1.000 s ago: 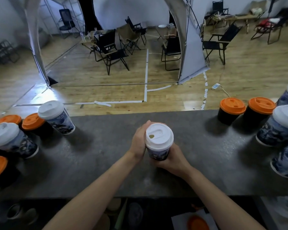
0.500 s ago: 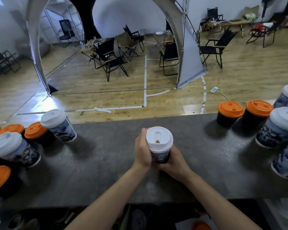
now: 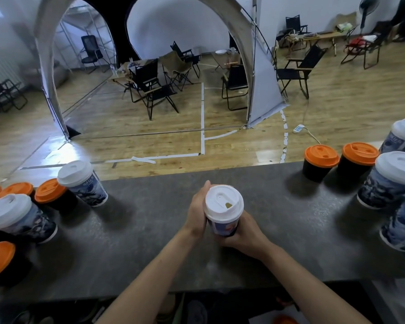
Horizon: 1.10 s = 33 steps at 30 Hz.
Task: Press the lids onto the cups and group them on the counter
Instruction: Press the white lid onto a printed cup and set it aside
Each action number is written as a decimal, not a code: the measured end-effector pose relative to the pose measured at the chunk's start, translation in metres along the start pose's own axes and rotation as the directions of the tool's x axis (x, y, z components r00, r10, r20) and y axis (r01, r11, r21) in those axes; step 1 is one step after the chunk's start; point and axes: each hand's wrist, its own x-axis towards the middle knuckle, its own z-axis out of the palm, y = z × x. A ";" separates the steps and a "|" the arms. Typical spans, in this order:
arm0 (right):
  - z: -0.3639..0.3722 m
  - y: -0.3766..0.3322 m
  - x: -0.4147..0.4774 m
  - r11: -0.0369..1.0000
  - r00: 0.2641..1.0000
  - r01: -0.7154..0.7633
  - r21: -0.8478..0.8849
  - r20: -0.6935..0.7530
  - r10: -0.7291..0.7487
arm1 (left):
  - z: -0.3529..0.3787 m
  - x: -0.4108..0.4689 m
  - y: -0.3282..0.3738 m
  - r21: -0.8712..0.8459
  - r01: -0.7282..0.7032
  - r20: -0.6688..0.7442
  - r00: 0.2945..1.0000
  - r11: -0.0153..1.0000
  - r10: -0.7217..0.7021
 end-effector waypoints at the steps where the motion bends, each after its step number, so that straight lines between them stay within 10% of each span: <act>1: -0.001 0.000 0.000 1.000 1.000 0.010 -0.013 0.010 -0.010 | -0.004 0.002 0.002 0.011 0.011 0.060 0.998 1.000 -0.012; 8: 0.003 -0.008 -0.001 0.997 0.997 0.062 0.044 -0.049 -0.060 | 0.013 -0.010 -0.016 -0.014 -0.154 -0.239 0.960 0.988 0.146; 13: 0.001 0.003 -0.001 1.000 1.000 0.019 -0.014 0.005 -0.019 | -0.004 0.002 0.004 0.006 -0.008 0.071 0.997 1.000 0.007; 19: 0.003 -0.005 0.000 0.998 0.997 0.062 0.024 -0.053 -0.061 | 0.012 -0.006 -0.016 -0.023 -0.143 -0.222 0.966 0.989 0.135; 26: 0.000 0.000 -0.004 0.999 0.999 0.035 0.011 -0.015 -0.034 | -0.006 0.008 0.001 0.007 -0.050 0.110 0.993 0.999 0.049; 33: 0.001 -0.008 -0.002 0.998 0.998 0.048 0.037 -0.033 -0.047 | -0.002 0.005 -0.006 0.021 -0.180 -0.043 0.982 0.983 0.181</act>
